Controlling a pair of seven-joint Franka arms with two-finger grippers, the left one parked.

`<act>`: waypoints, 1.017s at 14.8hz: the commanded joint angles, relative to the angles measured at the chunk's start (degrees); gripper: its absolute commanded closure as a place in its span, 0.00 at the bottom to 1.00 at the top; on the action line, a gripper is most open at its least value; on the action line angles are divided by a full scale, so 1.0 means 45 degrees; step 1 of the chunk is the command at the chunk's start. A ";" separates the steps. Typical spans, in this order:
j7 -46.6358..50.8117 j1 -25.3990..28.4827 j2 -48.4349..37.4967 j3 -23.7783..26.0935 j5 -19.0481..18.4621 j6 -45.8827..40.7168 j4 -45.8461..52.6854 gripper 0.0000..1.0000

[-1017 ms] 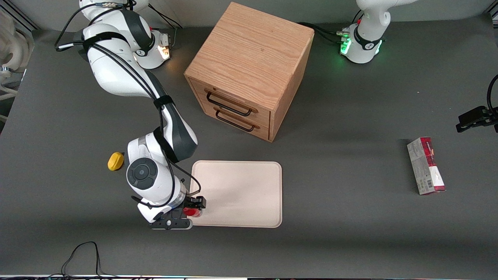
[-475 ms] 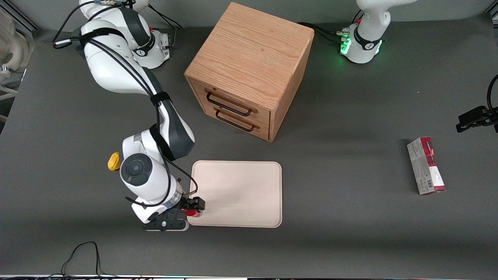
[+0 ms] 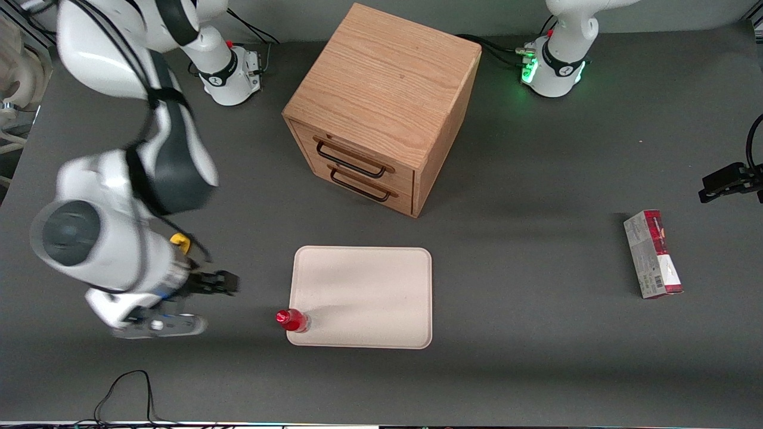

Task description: Place coke bottle on tray

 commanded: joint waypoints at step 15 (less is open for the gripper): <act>-0.1386 -0.1904 -0.8342 -0.0821 0.1107 0.0576 -0.9495 0.00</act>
